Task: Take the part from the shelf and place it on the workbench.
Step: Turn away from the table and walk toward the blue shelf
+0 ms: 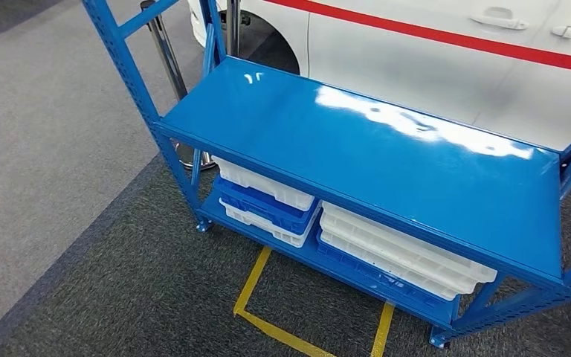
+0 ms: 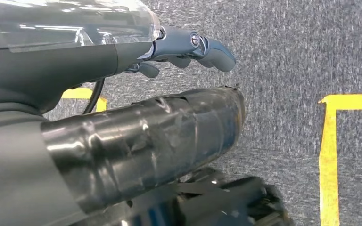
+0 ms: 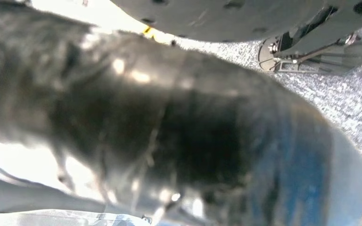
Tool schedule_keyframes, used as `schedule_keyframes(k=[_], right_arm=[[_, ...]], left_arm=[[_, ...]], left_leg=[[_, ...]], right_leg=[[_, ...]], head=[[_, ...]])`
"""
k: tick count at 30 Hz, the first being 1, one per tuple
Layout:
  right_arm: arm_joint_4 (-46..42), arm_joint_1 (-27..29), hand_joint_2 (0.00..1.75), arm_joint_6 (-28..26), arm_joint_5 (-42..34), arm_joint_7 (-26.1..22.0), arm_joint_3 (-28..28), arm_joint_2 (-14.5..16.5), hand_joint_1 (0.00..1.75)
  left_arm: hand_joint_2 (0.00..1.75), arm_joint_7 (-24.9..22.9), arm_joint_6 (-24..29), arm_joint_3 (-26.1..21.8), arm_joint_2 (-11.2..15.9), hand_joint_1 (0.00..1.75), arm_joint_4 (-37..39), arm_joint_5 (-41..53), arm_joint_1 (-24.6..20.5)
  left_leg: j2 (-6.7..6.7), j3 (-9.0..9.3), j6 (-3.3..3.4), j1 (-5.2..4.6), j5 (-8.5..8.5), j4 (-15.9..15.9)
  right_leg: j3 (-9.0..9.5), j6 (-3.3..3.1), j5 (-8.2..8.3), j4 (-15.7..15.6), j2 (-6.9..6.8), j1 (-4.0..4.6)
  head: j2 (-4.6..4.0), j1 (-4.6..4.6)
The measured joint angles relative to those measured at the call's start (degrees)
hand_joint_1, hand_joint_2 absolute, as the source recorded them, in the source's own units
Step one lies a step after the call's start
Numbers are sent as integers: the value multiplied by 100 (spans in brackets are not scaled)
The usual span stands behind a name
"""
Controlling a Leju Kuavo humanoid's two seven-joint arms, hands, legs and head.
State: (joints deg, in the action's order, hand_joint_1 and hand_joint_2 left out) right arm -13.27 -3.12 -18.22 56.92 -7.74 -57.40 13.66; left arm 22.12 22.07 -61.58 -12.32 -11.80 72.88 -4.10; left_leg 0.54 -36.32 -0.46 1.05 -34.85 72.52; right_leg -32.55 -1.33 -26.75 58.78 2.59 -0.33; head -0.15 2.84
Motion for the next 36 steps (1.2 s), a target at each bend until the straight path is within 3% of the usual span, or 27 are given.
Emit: schedule_keyframes(k=[1, 3, 5, 7, 8, 10, 12, 14, 15, 17, 19, 20, 23, 25, 27, 28, 29, 30, 32, 34, 36], right_arm=[[0, 2, 0, -1, 14, 0, 0, 1, 0], [1, 0, 0, -1, 42, 0, 0, 5, 0], [3, -6, 0, 0, 58, 0, 0, 11, 0], [4, 3, 0, 2, 64, 4, 0, 13, 0], [4, 12, 0, 3, 65, 10, 0, 13, 0], [4, 15, 0, 2, 66, 30, 0, 10, 0], [4, 9, 0, 1, 67, 39, 0, 9, 0], [4, 7, 0, 2, 70, 39, 0, 9, 0], [4, 12, 0, 3, 73, 39, 0, 9, 0], [4, 20, 0, 3, 82, 39, 0, 2, 0], [4, 10, 0, 3, 88, 39, 0, -3, 0], [4, 5, 0, 4, 90, 39, 0, -3, 0], [4, 21, 0, 12, 94, 50, 0, -1, 0], [4, 26, 0, 19, 92, 114, 0, 1, 0], [4, 18, 0, 28, 90, 225, 0, 6, 0], [5, 14, 0, 33, 89, 287, -1, 8, 0], [6, 14, 44, 37, 87, 347, -1, 10, 0], [7, 15, 87, 36, 89, 411, -2, 11, 0], [7, 14, 175, 31, 117, 537, -2, 13, 0], [8, 10, 175, 30, 166, 634, -2, 21, 0], [9, 4, 175, 42, 196, 680, -2, 26, 0]], left_arm=[[0, -2, -1, -1, 1, 0, 0, -1, 1], [0, -12, -1, -2, 4, 0, 0, 1, -2], [0, -32, -3, -2, 6, 0, 0, 7, -11], [0, -58, -4, -2, 5, 0, 0, 21, -24], [0, -74, -5, -3, 2, 0, -1, 32, -25], [0, -96, -7, -4, -8, 0, -1, 49, -21], [0, -97, -10, -4, -14, 0, 0, 55, -12], [0, -92, -12, -4, -14, 0, 0, 54, -1], [0, -89, -12, -4, -14, 0, 0, 52, 0], [0, -84, -12, -4, -16, 0, 0, 52, -7], [0, -77, -12, -4, -20, 0, 0, 51, -10], [0, -73, -12, -4, -21, 0, 0, 51, -14], [0, -68, -12, -4, -22, 0, 0, 53, -44], [0, -68, -13, -3, -23, 0, 0, 63, -49], [0, -69, -15, -1, -22, 0, 0, 81, -34], [0, -70, -15, -1, -22, 0, 0, 91, -25], [0, -74, -16, 0, -22, 0, 0, 102, -16], [0, -78, -18, 1, -22, 0, 0, 112, -8], [0, -87, -20, 2, -22, 0, 0, 133, -2], [0, -90, -22, 6, -19, 0, 0, 158, -7], [0, -90, -24, 11, -19, 0, 0, 170, -18]], left_leg=[[-39, 107, 28, -1, 244, -315], [-248, 377, 90, -1, 617, -1034], [-413, 515, 122, -17, 718, -1391], [-364, 534, 148, -27, 717, -1432], [-305, 553, 177, -20, 734, -1465], [-173, 582, 250, 5, 768, -1534], [-31, 590, 292, -1, 762, -1546], [121, 597, 295, -5, 742, -1541], [198, 609, 287, -4, 728, -1539], [318, 654, 248, -1, 686, -1526], [420, 686, 172, -24, 623, -1499], [467, 700, 133, -38, 597, -1492], [561, 774, 36, -36, 550, -1495], [353, 699, -15, -10, 361, -1261], [80, 385, -38, 3, -9, -588], [26, 186, -42, 4, -161, -197], [5, 35, -42, 3, -216, 76], [-1, -33, -38, 3, -151, 149], [-8, 145, -10, 4, 275, -380], [-41, 425, 34, -8, 615, -1114], [-66, 514, 61, -24, 680, -1401]], right_leg=[[22, 2, -6, 1, 81, 7], [48, 22, -23, 11, 220, 14], [27, 78, -26, 19, 332, 0], [-1, 156, -13, 10, 424, -19], [-12, 187, -25, 31, 392, -21], [-151, 234, -210, 321, 137, -5], [-492, 269, -561, 995, -132, -15], [-795, 314, -722, 1560, -192, -51], [-814, 336, -645, 1583, -212, -75], [-490, 353, -240, 944, -342, -106], [-138, 310, 8, 248, -550, -74], [-61, 272, 31, 82, -608, -52], [-65, 152, 13, 40, -477, -35], [-54, 70, 35, 9, -393, -61], [-56, 15, 44, 0, -321, -56], [-57, -1, 43, 2, -285, -45], [-53, -7, 40, 5, -245, -35], [-46, -10, 36, 9, -206, -29], [-26, 0, 23, 24, -141, -25], [-26, 36, 3, 50, -100, -11], [-47, 71, -20, 71, -86, 8]], head=[[0, 0], [0, 2], [0, 2], [0, 1], [0, 3], [0, 22], [0, 39], [0, 38], [0, 37], [0, 38], [0, 36], [0, 32], [0, 25], [0, 24], [0, 20], [0, 19], [0, 19], [0, 19], [0, 18], [0, 19], [0, 21]])
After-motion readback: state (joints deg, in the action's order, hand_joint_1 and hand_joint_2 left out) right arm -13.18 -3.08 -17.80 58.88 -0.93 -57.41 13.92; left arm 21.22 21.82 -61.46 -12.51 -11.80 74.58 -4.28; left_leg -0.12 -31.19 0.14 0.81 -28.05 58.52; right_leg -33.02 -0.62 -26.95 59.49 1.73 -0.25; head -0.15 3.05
